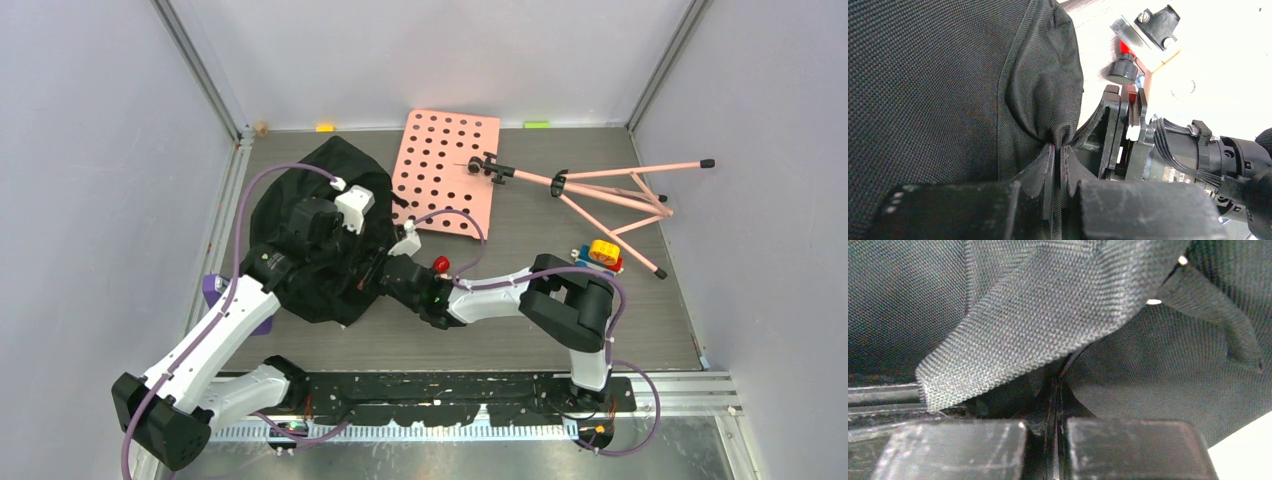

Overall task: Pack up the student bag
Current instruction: Unzip the student bag at the center of the board.

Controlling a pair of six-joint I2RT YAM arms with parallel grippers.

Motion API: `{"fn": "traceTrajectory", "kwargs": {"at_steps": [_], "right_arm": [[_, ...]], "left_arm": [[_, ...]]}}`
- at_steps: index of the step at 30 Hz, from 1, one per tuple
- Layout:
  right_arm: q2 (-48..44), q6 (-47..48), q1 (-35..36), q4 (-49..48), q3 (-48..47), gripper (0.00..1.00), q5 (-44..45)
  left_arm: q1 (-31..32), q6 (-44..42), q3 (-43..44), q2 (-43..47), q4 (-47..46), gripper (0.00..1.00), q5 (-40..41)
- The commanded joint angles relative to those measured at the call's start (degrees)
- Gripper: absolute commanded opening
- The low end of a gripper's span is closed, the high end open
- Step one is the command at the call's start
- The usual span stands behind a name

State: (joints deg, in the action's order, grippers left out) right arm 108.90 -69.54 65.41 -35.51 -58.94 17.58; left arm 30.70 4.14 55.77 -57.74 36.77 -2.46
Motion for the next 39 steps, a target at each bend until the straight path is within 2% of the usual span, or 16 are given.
{"fn": "traceTrajectory", "kwargs": {"at_steps": [1, 11, 19, 29, 35, 37, 38, 39], "right_arm": [[-2.0, 2.2, -0.2, 2.5, -0.1, 0.01, 4.9], [-12.2, 5.3, 0.6, 10.5, 8.1, 0.01, 12.0], [-21.7, 9.4, 4.9, 20.9, 9.7, 0.01, 17.5], [-24.0, 14.2, 12.6, 26.3, 7.6, 0.01, 21.6], [-23.7, 16.6, 13.4, 26.7, 6.5, 0.01, 23.8], [-24.0, 18.0, 13.3, 27.5, 5.8, 0.04, 25.4], [-24.3, 18.6, 13.3, 27.8, 5.2, 0.15, 26.3], [-24.5, 20.1, 13.3, 28.2, 4.9, 0.20, 27.8]], "left_arm": [[0.3, 0.8, -0.1, 1.9, -1.6, 0.00, -1.5], [0.3, 0.5, -1.1, 3.3, -1.9, 0.00, 7.6], [0.3, 0.2, -1.3, 2.4, -1.9, 0.00, 8.7], [0.3, 0.2, -1.4, 1.8, -1.9, 0.00, 8.2], [0.3, 0.1, -1.4, 2.0, -1.8, 0.00, 8.0], [0.3, 0.1, -1.5, 2.1, -1.9, 0.00, 7.7], [0.3, 0.1, -1.5, 2.1, -1.9, 0.00, 7.5], [0.3, 0.0, -1.5, 2.2, -2.0, 0.00, 7.2]]}}
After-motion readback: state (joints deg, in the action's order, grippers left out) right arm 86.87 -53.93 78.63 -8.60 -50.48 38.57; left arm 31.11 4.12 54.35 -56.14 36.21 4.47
